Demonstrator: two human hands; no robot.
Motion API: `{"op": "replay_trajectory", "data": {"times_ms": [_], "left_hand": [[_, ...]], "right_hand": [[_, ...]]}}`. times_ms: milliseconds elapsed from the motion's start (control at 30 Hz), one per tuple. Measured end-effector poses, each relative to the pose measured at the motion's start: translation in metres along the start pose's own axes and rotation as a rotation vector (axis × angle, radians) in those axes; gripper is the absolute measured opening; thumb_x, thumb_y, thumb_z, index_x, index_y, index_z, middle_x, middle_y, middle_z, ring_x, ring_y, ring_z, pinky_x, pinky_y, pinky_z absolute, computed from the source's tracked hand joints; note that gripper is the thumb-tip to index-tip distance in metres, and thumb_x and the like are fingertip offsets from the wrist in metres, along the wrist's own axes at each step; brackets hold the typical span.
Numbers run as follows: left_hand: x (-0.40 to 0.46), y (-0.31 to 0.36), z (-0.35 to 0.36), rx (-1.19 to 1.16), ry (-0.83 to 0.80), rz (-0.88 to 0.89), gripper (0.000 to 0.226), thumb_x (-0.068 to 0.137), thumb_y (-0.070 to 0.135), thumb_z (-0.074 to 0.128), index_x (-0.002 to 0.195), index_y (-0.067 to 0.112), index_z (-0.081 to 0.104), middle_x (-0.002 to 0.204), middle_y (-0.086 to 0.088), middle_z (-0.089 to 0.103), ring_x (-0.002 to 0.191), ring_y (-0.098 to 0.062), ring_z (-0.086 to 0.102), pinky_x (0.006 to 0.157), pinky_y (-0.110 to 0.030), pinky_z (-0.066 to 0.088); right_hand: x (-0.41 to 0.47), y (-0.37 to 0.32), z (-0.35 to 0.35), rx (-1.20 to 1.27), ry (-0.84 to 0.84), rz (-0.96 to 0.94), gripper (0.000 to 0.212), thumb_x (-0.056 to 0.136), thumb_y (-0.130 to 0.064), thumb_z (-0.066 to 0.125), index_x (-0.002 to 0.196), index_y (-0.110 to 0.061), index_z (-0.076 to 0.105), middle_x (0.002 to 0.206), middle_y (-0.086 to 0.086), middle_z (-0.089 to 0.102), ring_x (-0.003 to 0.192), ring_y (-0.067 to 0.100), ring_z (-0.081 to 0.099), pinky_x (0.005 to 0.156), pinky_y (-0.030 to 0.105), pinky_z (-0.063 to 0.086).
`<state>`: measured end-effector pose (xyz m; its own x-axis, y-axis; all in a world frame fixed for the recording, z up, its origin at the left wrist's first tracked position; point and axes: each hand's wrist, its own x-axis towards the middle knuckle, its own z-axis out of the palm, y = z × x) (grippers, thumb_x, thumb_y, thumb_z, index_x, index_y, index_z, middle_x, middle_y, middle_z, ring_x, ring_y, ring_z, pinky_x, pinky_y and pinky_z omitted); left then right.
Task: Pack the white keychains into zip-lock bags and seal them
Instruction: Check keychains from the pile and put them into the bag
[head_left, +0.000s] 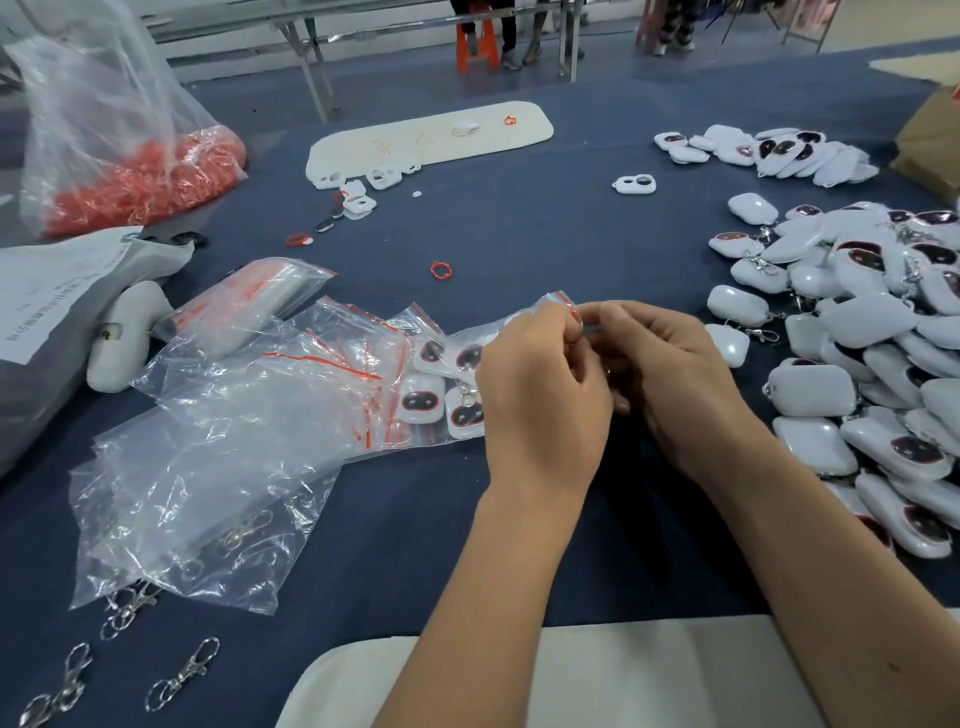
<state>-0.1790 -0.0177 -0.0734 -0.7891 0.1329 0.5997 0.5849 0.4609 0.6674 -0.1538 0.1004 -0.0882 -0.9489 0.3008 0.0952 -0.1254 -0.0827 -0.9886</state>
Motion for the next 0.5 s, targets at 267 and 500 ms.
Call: {"op": "replay_trajectory", "data": {"times_ms": [267,500], "left_hand": [[0.000,0.001,0.001,-0.100,0.015,0.006,0.013,0.092,0.003,0.066,0.079,0.006,0.063,0.070,0.002,0.064,0.066,-0.019,0.060,0.064,-0.039,0.049],[0.029,-0.026,-0.025,-0.356,0.287,-0.535,0.021,0.089,0.000,0.054,0.080,0.018,0.063,0.072,0.000,0.069,0.067,-0.024,0.064,0.066,-0.042,0.056]], "right_hand": [[-0.003,-0.004,0.008,-0.196,0.021,-0.003,0.081,0.110,-0.057,0.037,0.083,0.018,0.053,0.060,0.016,0.045,0.044,0.014,0.039,0.045,0.023,0.035],[-0.004,0.004,0.012,-0.453,0.017,-0.068,0.054,0.112,-0.045,0.043,0.089,-0.004,0.069,0.079,0.001,0.078,0.043,0.010,0.049,0.048,0.026,0.043]]}}
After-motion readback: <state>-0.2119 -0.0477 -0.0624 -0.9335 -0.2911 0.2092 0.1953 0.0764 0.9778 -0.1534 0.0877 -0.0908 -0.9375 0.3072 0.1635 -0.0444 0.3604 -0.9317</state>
